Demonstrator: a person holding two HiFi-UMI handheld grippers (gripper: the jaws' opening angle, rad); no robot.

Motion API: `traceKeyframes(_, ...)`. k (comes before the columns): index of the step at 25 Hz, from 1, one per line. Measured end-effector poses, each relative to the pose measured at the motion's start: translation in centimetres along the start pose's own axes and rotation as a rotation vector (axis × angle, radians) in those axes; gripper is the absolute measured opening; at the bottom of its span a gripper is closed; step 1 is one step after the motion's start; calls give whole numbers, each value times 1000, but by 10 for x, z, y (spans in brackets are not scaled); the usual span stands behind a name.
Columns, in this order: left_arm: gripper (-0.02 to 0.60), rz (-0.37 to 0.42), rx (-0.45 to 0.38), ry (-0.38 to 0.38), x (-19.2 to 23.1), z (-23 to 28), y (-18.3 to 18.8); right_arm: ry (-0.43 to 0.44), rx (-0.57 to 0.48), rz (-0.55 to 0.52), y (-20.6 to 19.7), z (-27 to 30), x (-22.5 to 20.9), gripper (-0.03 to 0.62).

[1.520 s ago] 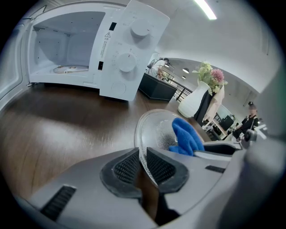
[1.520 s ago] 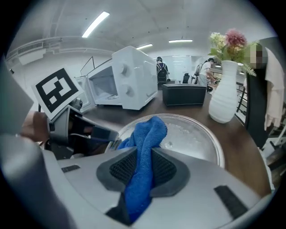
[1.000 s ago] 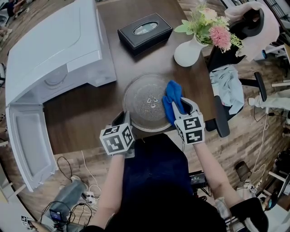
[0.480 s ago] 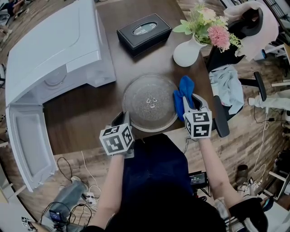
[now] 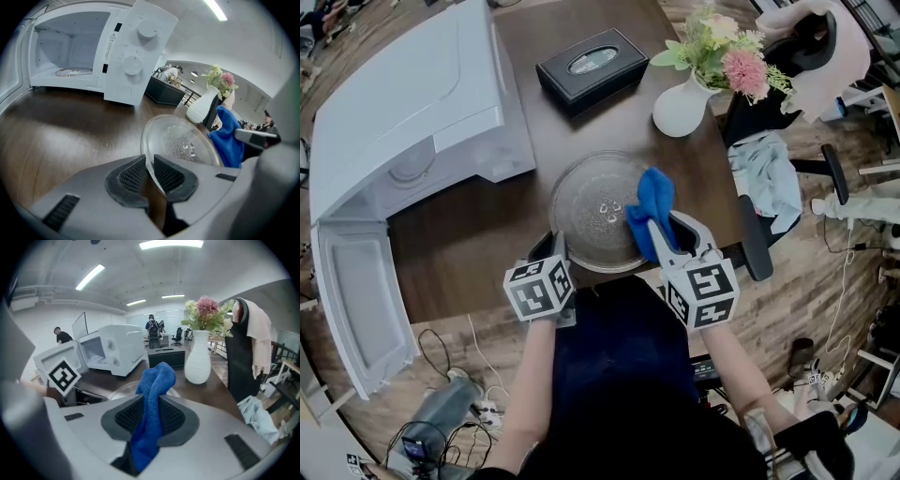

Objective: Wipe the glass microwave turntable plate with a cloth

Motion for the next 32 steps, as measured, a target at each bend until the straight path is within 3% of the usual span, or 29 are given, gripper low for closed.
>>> traceKeyframes(6, 51, -2, 0, -1, 0, 0, 0, 211, 18, 12, -9, 9, 75, 80)
traceKeyframes(10, 51, -3, 0, -3, 0, 0, 0, 245, 76, -43, -32, 31, 100, 80)
traceKeyframes(14, 51, -1, 1, -3, 0, 0, 0, 222, 139, -99, -54, 49, 101, 80)
traceKeyframes(21, 51, 2, 3, -7, 0, 0, 0, 189, 147, -118, -61, 45, 81, 80)
traceKeyframes(32, 52, 2, 1, -15, 0, 1, 0, -64, 152, -46, -68, 20, -19, 81)
Point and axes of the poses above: the fingertips, and each gripper's own axes: z forward along the fingers, x to its left, y out of its top, the point moved 7 cm from there along -z, backward along the fingers, and after that the axes turned 4 degrees about x, right-handed, at the moved point
